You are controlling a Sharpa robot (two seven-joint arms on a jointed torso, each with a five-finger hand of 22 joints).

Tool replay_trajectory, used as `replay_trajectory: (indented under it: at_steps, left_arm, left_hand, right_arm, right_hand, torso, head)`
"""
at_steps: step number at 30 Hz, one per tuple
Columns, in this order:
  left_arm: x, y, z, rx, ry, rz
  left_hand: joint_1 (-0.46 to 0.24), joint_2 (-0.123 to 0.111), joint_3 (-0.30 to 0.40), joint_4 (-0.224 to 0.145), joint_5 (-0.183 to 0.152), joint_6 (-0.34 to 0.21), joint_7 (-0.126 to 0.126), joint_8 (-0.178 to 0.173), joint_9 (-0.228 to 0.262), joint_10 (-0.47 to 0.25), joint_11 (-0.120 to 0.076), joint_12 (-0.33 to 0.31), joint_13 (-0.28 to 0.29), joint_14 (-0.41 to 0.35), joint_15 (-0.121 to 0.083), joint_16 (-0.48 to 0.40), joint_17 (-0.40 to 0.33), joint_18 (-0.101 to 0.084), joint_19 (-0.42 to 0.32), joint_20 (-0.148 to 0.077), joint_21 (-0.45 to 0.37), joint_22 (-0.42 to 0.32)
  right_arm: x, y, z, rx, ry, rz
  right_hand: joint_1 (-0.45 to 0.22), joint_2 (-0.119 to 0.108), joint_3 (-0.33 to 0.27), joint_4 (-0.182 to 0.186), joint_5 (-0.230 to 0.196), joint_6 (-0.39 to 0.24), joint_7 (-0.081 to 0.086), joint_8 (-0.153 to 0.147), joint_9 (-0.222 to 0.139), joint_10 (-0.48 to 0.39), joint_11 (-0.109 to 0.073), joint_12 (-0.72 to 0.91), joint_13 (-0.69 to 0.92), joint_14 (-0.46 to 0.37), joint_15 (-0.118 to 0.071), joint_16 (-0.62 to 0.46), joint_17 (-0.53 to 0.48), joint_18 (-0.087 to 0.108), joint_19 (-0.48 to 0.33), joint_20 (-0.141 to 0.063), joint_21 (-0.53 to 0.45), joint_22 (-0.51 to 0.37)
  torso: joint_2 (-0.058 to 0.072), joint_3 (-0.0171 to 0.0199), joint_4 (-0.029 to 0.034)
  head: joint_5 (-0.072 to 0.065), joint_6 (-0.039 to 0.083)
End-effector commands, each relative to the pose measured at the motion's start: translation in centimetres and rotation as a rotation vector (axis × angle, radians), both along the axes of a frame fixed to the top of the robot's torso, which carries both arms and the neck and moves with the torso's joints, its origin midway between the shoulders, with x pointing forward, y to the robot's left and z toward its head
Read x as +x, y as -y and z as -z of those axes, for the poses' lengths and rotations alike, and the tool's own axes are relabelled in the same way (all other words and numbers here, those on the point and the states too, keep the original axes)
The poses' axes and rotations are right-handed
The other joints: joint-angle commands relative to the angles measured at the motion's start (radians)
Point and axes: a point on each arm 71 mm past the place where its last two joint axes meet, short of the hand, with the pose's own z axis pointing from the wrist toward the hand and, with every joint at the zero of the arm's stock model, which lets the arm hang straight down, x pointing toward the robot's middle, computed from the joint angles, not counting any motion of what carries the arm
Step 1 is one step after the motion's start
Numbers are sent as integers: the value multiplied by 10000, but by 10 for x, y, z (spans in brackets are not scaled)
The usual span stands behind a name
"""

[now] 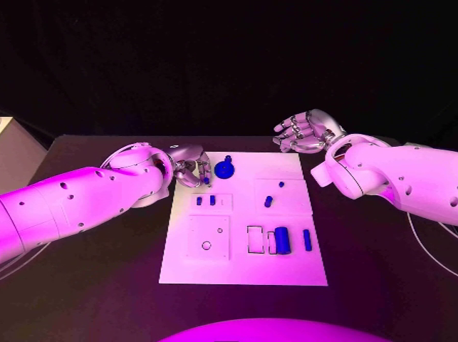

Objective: Assemble the parts on the task board

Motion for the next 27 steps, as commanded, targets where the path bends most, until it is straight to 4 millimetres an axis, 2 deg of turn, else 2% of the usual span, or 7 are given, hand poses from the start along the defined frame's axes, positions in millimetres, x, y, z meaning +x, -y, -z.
replay_trajectory:
  at_steps: [1,27]
  left_arm:
    - [-1,4,1,11,-141,133]
    - [-3,7,5,196,-376,219]
  left_hand:
    - [-126,6,-82,-12,-48,75,-19,-72,12,40,19,-85,-18,28,6,24,-32,-93,51,13,28,-1]
    - [-134,8,-90,-9,-47,80,-21,-80,14,48,18,-99,-19,20,6,19,-56,-88,37,11,16,-16]
  right_arm:
    - [0,-2,0,-2,43,-198]
    - [0,-2,0,-5,46,-207]
  right_hand:
    - [-102,-7,5,-76,-47,42,157,-42,-16,-6,60,-70,-12,-32,68,-66,-9,49,-53,-6,-34,-14]
    - [-103,-3,7,-85,-47,52,155,-41,-18,0,59,-69,-30,-35,69,-79,-20,50,-60,-3,-33,-36]
  torso:
    - [-2,-7,-2]
    - [-2,1,-2]
  head:
    - [1,-13]
    - [-7,-63]
